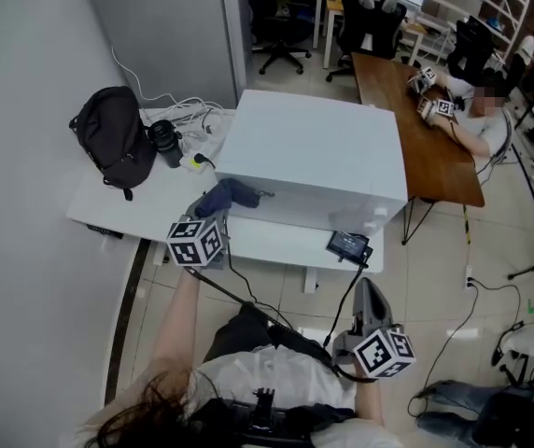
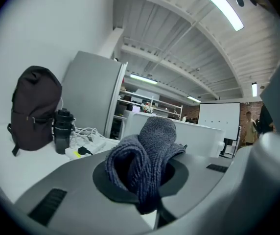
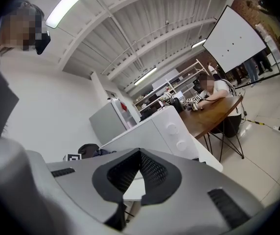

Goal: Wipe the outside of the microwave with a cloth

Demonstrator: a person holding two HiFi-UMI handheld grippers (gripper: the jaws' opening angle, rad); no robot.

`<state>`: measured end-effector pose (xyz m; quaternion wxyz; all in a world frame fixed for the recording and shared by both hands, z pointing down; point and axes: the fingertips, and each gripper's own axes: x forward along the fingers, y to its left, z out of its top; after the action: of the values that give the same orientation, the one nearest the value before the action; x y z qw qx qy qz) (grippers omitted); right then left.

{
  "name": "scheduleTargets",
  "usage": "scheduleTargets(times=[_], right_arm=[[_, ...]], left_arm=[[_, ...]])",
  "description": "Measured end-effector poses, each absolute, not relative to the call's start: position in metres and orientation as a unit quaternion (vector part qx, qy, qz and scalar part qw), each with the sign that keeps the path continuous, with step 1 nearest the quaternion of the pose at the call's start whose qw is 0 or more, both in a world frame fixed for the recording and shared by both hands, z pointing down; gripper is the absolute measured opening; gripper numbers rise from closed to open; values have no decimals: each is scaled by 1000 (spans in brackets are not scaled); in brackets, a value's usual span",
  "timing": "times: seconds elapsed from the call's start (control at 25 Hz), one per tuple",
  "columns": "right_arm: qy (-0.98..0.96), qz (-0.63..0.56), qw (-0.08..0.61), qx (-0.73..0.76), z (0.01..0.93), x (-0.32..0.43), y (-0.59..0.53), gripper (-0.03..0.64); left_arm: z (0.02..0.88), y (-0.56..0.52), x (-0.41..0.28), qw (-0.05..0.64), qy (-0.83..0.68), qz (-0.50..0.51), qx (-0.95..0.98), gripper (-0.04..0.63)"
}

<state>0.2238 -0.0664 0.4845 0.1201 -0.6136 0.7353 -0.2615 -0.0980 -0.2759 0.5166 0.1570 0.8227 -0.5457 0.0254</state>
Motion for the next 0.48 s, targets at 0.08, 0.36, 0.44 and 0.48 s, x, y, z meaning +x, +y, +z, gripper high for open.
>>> scheduleTargets(times=[0.08, 0.36, 0.44, 0.48], right_arm=[[738, -261, 117, -611, 484, 224, -64, 28], [741, -255, 101, -613, 488, 229, -57, 28], [737, -255, 103, -617, 487, 233, -54, 28], [735, -254, 104, -620, 486, 235, -53, 28]], left_arm=[[516, -275, -108, 155, -559, 28, 814, 49], [498, -231, -23, 149, -476, 14, 867, 49], [495, -211, 34, 131, -417, 28, 899, 49], [493, -202, 64, 118, -383, 38, 915, 49]])
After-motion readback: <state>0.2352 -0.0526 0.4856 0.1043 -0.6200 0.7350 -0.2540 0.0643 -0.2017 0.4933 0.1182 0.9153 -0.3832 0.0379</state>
